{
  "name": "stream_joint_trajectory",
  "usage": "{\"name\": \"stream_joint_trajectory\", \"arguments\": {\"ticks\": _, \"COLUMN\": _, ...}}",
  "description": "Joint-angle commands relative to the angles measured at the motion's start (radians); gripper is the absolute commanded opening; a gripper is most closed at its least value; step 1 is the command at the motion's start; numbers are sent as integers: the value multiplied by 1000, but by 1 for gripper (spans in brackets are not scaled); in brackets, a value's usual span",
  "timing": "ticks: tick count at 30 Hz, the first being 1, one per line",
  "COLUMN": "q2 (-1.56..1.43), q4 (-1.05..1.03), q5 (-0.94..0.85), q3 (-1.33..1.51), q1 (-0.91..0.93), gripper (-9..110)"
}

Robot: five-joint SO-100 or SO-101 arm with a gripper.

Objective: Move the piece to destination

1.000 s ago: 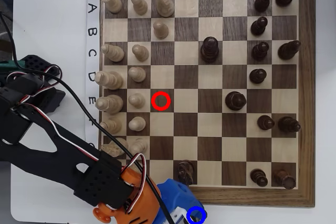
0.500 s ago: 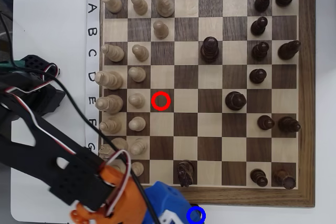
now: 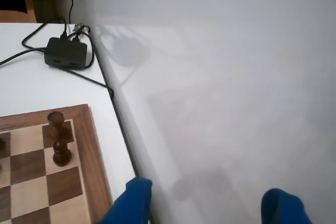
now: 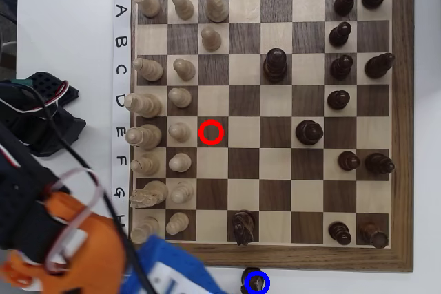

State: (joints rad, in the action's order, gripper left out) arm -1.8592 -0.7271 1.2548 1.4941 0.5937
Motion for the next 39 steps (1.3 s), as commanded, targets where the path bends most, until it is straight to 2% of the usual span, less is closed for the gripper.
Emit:
{"name": "stream_joint_trajectory", "arguments": {"ticks": 1, "q2": -321, "q4": -57, "q5": -314, "q3": -282, "q1": 66, "gripper": 27}}
{"name": "stream_joint_trajectory", "arguments": {"ticks": 8, "q2": -453, "q4": -149, "q5": -638, "q3": -201, "q1": 291, "gripper": 25}}
{"name": "stream_joint_trajectory", "arguments": {"ticks": 15, "q2": -750, "q4": -26, "q5": -933, "q3": 241, "q1": 607, "gripper": 14}}
{"name": "stream_joint_trajectory", "arguments": {"ticks": 19, "q2": -851, "q4": -103, "q5": -1058, "q3": 405, "q1": 738, "gripper": 14}}
{"name": "stream_joint_trajectory", "arguments": {"ticks": 23, "q2": -911, "q4": -160, "q5": -1114, "q3": 532, "q1": 813, "gripper": 14}}
{"name": "stream_joint_trajectory", "arguments": {"ticks": 39, "q2": -1120, "q4": -97, "q5": -1207, "q3": 1060, "q1": 951, "gripper": 6}}
